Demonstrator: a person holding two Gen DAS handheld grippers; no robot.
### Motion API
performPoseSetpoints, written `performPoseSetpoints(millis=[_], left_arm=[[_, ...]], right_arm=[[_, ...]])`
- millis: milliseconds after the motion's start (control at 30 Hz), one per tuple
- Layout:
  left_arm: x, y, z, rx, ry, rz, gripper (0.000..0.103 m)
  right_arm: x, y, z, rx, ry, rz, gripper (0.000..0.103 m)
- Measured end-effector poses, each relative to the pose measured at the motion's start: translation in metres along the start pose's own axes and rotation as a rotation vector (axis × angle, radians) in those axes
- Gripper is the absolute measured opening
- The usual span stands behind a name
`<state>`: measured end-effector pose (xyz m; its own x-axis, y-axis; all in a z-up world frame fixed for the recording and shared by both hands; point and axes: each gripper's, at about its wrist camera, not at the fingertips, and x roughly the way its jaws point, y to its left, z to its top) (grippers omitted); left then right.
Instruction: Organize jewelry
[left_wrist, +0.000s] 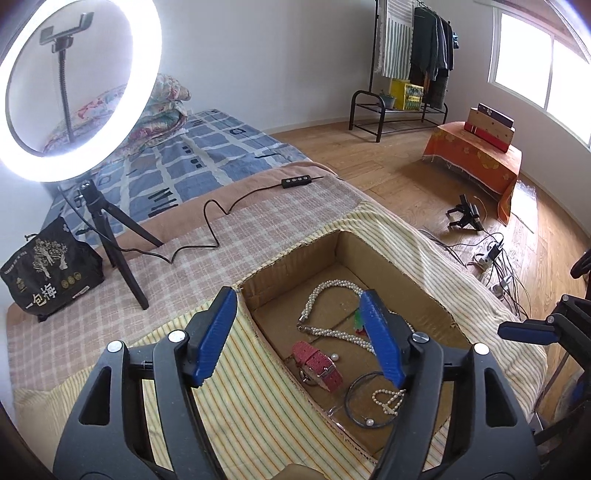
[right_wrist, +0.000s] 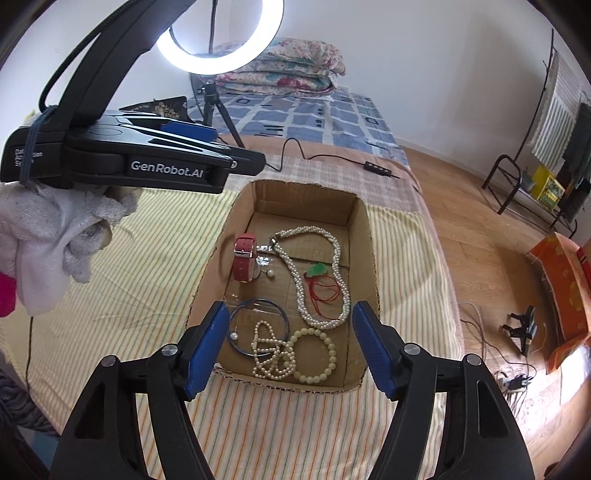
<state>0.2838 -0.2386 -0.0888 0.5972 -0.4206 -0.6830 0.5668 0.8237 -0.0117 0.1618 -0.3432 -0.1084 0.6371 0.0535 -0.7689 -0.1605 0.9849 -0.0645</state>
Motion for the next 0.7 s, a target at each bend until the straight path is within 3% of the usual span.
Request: performPoseSetpoints(millis=[400, 533, 700], left_arm=[[-0.073, 0.014, -0.013, -0.019, -0.08, 0.035, 0.072], [-0.108, 0.019, -0.023, -0.032, -0.125, 0.051, 0.081], [-0.147, 0.022, -0.037, -0.015, -0.16, 0.071, 0.081]], right_arm=[[-0.053, 0.025, 0.005, 0.024, -0.087, -0.04, 0.07], [-0.072, 0.034, 0.004, 0.025, -0.123, -0.057, 0.07], [-0.092, 0.043, 0.002, 0.037, -0.166, -0.07, 0.07]])
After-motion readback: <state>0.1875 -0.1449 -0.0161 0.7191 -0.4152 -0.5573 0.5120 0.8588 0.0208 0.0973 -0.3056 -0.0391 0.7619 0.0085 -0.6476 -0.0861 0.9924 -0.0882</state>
